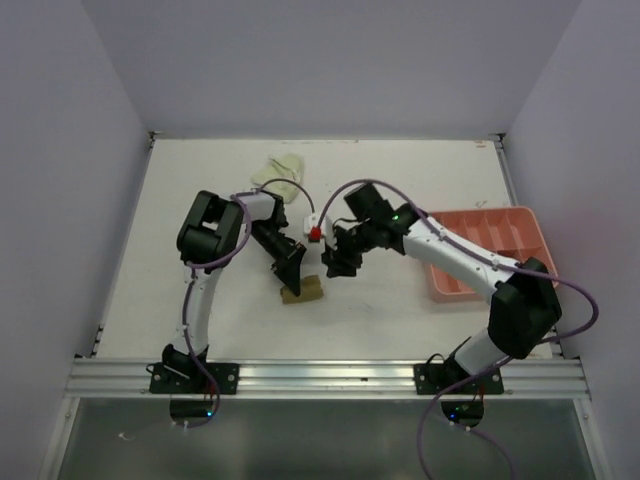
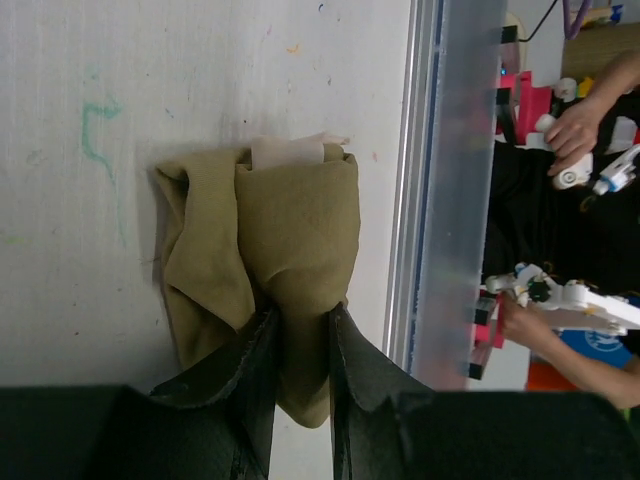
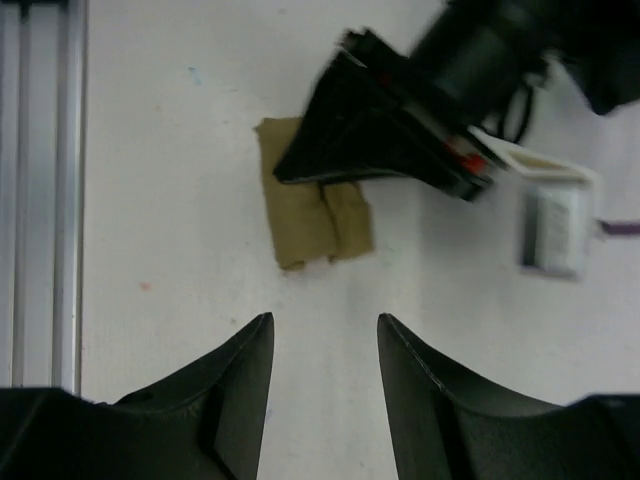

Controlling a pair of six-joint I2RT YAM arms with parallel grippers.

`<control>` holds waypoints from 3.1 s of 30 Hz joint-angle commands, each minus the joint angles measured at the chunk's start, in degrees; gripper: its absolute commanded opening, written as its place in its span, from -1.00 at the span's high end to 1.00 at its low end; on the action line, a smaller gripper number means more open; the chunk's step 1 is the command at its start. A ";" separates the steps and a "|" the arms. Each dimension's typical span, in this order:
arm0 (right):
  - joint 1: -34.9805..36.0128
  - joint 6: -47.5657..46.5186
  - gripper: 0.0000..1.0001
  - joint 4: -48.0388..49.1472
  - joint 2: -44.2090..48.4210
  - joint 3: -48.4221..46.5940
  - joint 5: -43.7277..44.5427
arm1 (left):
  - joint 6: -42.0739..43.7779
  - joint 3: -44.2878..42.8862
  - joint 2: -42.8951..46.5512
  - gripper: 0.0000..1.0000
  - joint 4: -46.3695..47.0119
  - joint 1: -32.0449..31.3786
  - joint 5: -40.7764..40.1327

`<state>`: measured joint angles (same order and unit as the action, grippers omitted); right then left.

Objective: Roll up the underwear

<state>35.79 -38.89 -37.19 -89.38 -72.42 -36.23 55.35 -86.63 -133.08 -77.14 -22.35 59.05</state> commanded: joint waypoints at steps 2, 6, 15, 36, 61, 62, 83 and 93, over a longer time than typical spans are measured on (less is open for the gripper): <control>10.25 -3.12 -0.08 10.26 -1.13 7.11 14.25 | 2.92 -0.47 -7.19 1.00 7.89 -0.33 -17.38; 15.79 -4.87 -0.15 15.73 -5.08 8.96 18.11 | 3.09 -1.35 -8.16 1.00 7.80 -0.33 -17.56; 20.11 -6.37 -0.12 24.18 -10.98 11.34 18.30 | 2.92 -0.73 -7.46 0.98 8.59 -0.33 -17.56; 13.44 -2.68 1.00 6.08 -27.24 -1.56 -2.26 | -7.80 11.81 26.77 0.00 32.98 12.83 -13.52; 4.46 2.16 1.00 -14.49 -50.53 -26.98 -18.18 | 2.91 60.09 70.77 -0.38 69.05 -9.28 -37.59; 4.46 2.16 1.00 -14.58 -50.71 -27.07 -18.35 | 3.35 60.35 69.11 -0.38 69.58 -10.68 -38.12; -2.28 7.60 0.07 5.42 -31.23 -13.56 -8.79 | 7.40 57.89 55.12 0.74 63.18 -11.93 -36.28; -8.46 -2.13 0.01 5.11 -6.53 -2.66 -0.70 | 4.77 45.69 41.86 0.95 50.79 -10.61 -31.81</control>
<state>25.63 -34.04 -31.05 -103.98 -77.97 -41.30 61.95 -39.09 -85.60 -13.69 -33.89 25.45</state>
